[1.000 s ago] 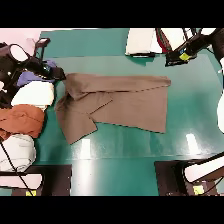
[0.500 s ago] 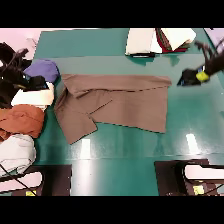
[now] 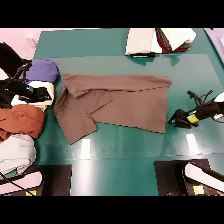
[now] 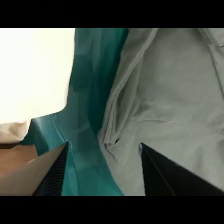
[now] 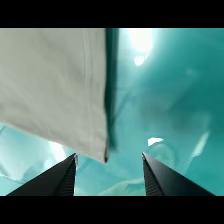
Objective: Fold the shirts.
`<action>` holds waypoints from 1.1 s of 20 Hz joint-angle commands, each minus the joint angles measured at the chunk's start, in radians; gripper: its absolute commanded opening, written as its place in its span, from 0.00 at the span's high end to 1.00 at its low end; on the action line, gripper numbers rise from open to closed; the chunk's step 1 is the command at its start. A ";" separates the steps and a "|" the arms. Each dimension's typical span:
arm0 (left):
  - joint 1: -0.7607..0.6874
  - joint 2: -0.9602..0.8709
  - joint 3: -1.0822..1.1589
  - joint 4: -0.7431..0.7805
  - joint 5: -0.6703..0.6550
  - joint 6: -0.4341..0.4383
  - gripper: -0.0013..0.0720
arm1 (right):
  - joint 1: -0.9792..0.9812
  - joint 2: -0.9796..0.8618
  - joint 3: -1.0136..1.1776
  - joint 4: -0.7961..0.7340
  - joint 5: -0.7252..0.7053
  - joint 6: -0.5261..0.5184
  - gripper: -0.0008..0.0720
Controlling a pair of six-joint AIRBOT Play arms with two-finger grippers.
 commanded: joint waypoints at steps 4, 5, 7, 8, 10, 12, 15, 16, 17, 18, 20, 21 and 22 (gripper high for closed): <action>0.001 0.002 -0.007 -0.002 0.010 0.000 0.26 | 0.142 0.018 -0.118 0.036 -0.127 0.010 0.38; 0.001 0.002 -0.007 -0.002 0.010 0.000 0.26 | 0.173 0.018 -0.117 0.036 -0.151 0.018 0.41; 0.001 0.002 -0.009 -0.002 0.010 0.000 0.26 | 0.222 0.018 -0.117 0.036 -0.192 0.018 0.60; 0.001 0.002 -0.015 -0.002 0.011 0.000 0.26 | 0.240 0.018 -0.117 0.035 -0.204 0.018 0.70; 0.001 0.002 -0.048 -0.002 0.022 0.000 0.26 | 0.266 0.018 -0.117 0.034 -0.206 0.018 0.97; 0.001 0.002 -0.102 -0.002 0.037 0.003 0.26 | 0.273 0.018 -0.117 0.034 -0.205 0.018 0.97; 0.000 0.002 -0.193 -0.006 0.098 0.004 0.26 | 0.273 0.018 -0.117 0.035 -0.205 0.018 0.97; 0.000 0.002 -0.218 -0.030 0.121 0.009 0.26 | 0.273 0.018 -0.117 0.035 -0.204 0.018 0.97; -0.003 0.002 -0.239 -0.060 0.147 0.033 0.26 | 0.273 0.018 -0.117 0.035 -0.205 0.018 0.97; -0.016 0.002 -0.253 -0.069 0.170 0.051 0.26 | 0.273 0.018 -0.116 0.035 -0.204 0.018 0.97; -0.060 0.000 -0.263 -0.069 0.217 0.057 0.26 | 0.273 0.018 -0.115 0.035 -0.204 0.018 0.97; -0.082 0.001 -0.263 -0.071 0.247 0.056 0.26 | 0.273 0.018 -0.109 0.035 -0.202 0.018 0.97; -0.097 0.001 -0.263 -0.070 0.267 0.056 0.37 | 0.273 0.018 -0.092 0.034 -0.199 0.018 0.97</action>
